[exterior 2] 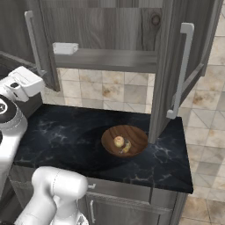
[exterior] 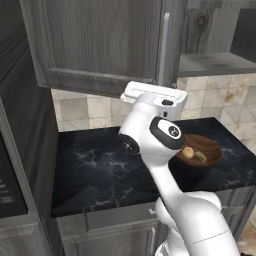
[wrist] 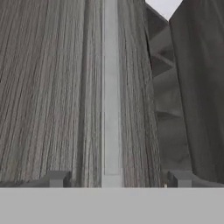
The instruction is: Open the cabinet. Pick the peach and banana from the cabinet and place them into the bowl. Then close the cabinet.
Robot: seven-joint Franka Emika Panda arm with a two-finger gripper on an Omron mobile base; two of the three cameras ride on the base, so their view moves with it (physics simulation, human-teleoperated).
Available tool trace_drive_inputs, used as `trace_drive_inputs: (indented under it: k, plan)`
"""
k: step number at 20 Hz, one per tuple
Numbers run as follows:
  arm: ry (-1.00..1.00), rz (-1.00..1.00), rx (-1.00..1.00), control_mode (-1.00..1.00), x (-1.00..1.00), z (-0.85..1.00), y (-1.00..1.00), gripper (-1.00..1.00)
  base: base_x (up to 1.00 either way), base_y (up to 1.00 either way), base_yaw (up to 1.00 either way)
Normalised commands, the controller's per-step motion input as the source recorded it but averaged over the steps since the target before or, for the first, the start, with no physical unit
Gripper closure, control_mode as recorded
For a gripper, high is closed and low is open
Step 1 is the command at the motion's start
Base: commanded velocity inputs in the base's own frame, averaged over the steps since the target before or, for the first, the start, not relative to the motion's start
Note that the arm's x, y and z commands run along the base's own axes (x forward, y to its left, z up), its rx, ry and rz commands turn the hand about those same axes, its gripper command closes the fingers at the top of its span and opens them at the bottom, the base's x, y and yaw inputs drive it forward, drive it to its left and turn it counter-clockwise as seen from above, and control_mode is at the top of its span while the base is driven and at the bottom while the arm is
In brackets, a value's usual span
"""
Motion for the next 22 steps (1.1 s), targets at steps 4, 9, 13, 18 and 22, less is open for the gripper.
trace_drive_inputs:
  k: [4,9,13,18,22]
  plan:
    - [0.04,0.0,0.03,-1.0,1.0,-0.2,-0.33,-1.0,0.0,0.0,0.0]
    - [0.08,0.0,0.04,-1.0,1.0,-0.16,-0.26,-1.0,0.0,0.0,0.0]
    - [0.0,0.0,0.0,-1.0,1.0,-0.28,-0.21,-1.0,0.0,0.0,0.0]
    - [0.01,0.0,0.0,-1.0,1.0,-0.25,-0.19,-1.0,0.0,0.0,0.0]
    - [0.0,0.0,0.0,-1.0,1.0,-0.25,-0.15,-1.0,0.0,0.0,0.0]
